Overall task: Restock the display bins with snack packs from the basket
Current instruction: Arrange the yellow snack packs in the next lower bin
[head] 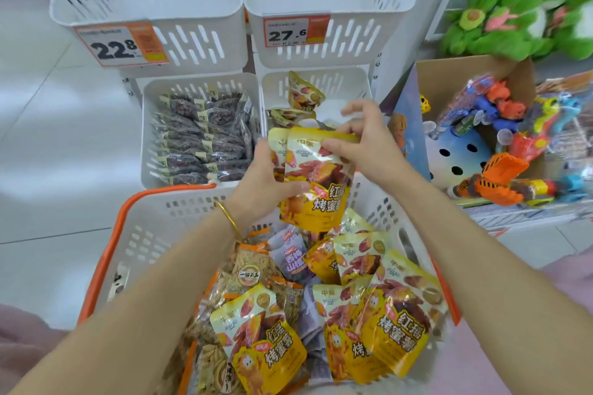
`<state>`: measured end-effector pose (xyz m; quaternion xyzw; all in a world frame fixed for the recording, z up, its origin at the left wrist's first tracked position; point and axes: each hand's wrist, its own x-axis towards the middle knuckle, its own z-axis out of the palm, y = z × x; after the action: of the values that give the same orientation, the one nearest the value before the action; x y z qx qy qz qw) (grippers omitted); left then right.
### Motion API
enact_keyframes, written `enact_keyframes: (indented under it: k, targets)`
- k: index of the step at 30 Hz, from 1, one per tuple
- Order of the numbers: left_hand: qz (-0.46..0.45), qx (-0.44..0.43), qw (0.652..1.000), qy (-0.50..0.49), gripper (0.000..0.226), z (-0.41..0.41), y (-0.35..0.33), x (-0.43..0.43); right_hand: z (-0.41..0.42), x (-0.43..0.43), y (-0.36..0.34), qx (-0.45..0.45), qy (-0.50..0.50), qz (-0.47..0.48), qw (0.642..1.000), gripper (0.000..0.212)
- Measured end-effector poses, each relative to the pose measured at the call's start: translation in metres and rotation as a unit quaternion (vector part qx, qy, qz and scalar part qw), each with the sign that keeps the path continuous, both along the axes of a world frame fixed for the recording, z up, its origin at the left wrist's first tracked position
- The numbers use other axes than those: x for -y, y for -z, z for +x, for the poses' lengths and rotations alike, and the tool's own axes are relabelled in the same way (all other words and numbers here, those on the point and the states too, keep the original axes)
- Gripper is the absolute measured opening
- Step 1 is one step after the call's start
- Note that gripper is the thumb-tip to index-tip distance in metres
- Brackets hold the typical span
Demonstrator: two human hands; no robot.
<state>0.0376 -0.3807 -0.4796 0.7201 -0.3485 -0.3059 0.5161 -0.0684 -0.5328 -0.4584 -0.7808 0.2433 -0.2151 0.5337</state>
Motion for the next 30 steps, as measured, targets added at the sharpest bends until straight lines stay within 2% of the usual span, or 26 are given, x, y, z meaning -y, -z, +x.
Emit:
enact_keyframes:
  k: [3,5,7,10,12,14,17,20,22,25,27,30]
  targets:
    - [-0.018,0.031,0.999,0.028,0.062,0.017,-0.013,0.038,0.002,0.044,-0.027,-0.094,-0.085,0.019,0.992,0.062]
    - [-0.020,0.061,0.997,0.043,0.066,0.027,-0.017,0.068,0.005,0.066,-0.036,-0.159,-0.122,0.001,0.980,0.055]
    - [-0.023,0.083,0.995,0.050,0.074,0.034,-0.016,0.096,0.012,0.082,-0.039,-0.178,-0.100,-0.026,0.979,0.041]
    - [-0.030,0.133,0.990,0.037,0.071,0.045,-0.005,0.128,0.020,0.107,-0.028,-0.154,-0.015,-0.184,0.971,0.027]
    - [-0.003,0.218,0.976,0.022,0.068,0.062,0.011,0.140,0.023,0.125,-0.011,-0.134,0.057,-0.324,0.935,0.029]
    - [0.061,0.312,0.948,0.028,0.069,0.084,0.029,0.146,0.027,0.139,0.010,-0.100,0.108,-0.405,0.902,0.031]
    - [0.144,0.428,0.890,0.070,0.063,0.111,0.049,0.161,0.046,0.152,0.041,-0.033,0.116,-0.452,0.884,0.031]
    - [0.201,0.512,0.828,0.112,0.056,0.127,0.056,0.187,0.070,0.159,0.069,-0.025,0.116,-0.493,0.862,0.029]
    - [0.227,0.540,0.804,0.106,0.054,0.137,0.060,0.201,0.084,0.166,0.086,-0.026,0.107,-0.495,0.862,0.030]
    - [0.235,0.577,0.779,0.073,0.056,0.150,0.070,0.205,0.102,0.182,0.103,-0.017,0.082,-0.464,0.882,0.036]
    - [0.220,0.607,0.762,0.042,0.055,0.154,0.076,0.199,0.112,0.191,0.106,-0.011,0.057,-0.422,0.905,0.036]
    - [0.188,0.625,0.758,0.006,0.053,0.165,0.085,0.187,0.130,0.195,0.109,-0.041,-0.011,-0.310,0.950,0.036]
